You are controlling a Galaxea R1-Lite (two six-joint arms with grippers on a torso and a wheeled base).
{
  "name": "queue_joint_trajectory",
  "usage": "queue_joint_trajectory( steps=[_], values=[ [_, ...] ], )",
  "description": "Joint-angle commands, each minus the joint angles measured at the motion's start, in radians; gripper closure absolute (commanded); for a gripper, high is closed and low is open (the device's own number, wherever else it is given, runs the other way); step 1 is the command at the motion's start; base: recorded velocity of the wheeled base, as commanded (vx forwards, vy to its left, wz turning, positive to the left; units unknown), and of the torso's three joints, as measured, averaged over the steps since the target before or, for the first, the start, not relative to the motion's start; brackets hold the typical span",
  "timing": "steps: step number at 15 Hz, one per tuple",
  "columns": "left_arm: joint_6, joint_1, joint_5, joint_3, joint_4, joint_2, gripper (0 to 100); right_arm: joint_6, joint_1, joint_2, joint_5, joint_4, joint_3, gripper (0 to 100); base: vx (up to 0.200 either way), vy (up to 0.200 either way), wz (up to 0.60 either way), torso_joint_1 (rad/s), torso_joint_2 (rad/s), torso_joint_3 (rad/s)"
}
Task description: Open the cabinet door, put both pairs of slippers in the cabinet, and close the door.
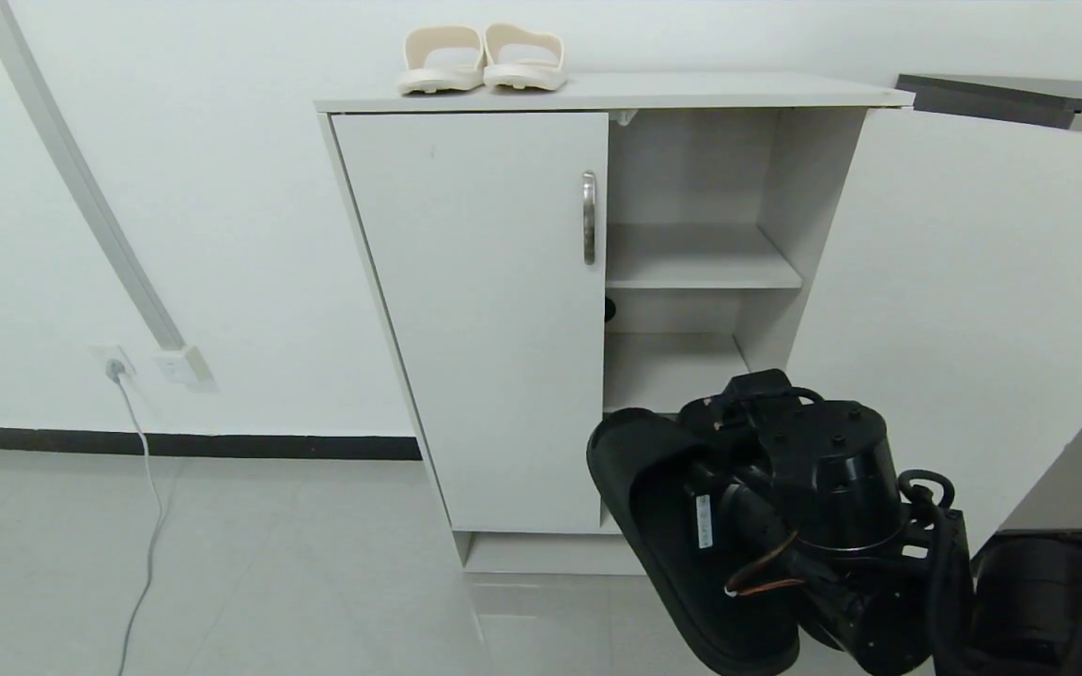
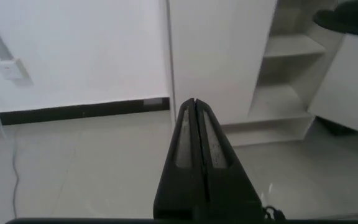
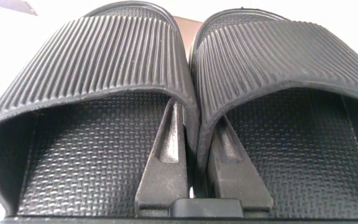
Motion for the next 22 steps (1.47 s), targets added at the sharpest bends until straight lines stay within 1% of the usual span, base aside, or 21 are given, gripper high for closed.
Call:
queue_joint_trajectory(
  steps=[1,3,4,5,6,7,11,18,20,21,22],
  values=[
    [0.001,0.003,-0.002,0.004,-0.001,-0.013,100,-0.001,0.002,0.042,0.000,-0.035,-0.006,100,0.000,0.000,0.00,0.000,0.00,0.000],
    [-0.030,0.003,0.002,0.003,-0.001,-0.013,100,-0.004,0.002,0.126,-0.033,-0.124,-0.064,100,0.000,0.000,0.00,0.000,0.00,0.000],
    [-0.028,0.003,0.002,0.003,-0.001,-0.013,100,-0.005,0.002,0.160,-0.083,-0.120,-0.124,100,0.000,0.000,0.00,0.000,0.00,0.000],
    [-0.030,0.003,0.002,0.004,-0.001,-0.013,100,-0.002,-0.002,0.208,-0.155,-0.105,-0.197,100,0.000,0.000,0.00,0.000,0.00,0.000],
    [-0.032,0.003,0.002,0.003,-0.001,-0.013,100,0.004,-0.003,0.237,-0.202,-0.096,-0.236,100,0.000,0.000,0.00,0.000,0.00,0.000],
    [-0.033,0.003,0.002,0.004,-0.001,-0.013,100,0.009,-0.008,0.266,-0.227,-0.094,-0.271,100,0.000,0.000,0.00,0.000,0.00,0.000],
    [-0.035,0.003,0.004,0.003,-0.001,-0.013,100,0.013,-0.025,0.267,-0.234,-0.094,-0.269,100,0.000,0.000,0.00,0.000,0.00,0.000],
    [-0.035,0.003,0.004,0.003,-0.001,-0.013,100,0.015,-0.034,0.298,-0.234,-0.099,-0.266,100,0.000,-0.200,0.00,0.003,0.01,0.002],
    [-0.035,0.003,0.004,0.003,-0.001,-0.013,100,0.018,-0.034,0.321,-0.233,-0.105,-0.269,100,0.000,0.000,0.00,0.000,0.00,0.000],
    [-0.035,0.003,0.004,0.003,-0.001,-0.013,100,0.021,-0.032,0.344,-0.233,-0.124,-0.272,100,0.000,0.000,0.00,0.000,0.00,0.000],
    [-0.035,0.003,0.004,0.003,-0.001,-0.013,100,0.018,-0.031,0.375,-0.227,-0.171,-0.274,100,0.000,0.000,0.00,0.000,0.00,0.000]
  ],
)
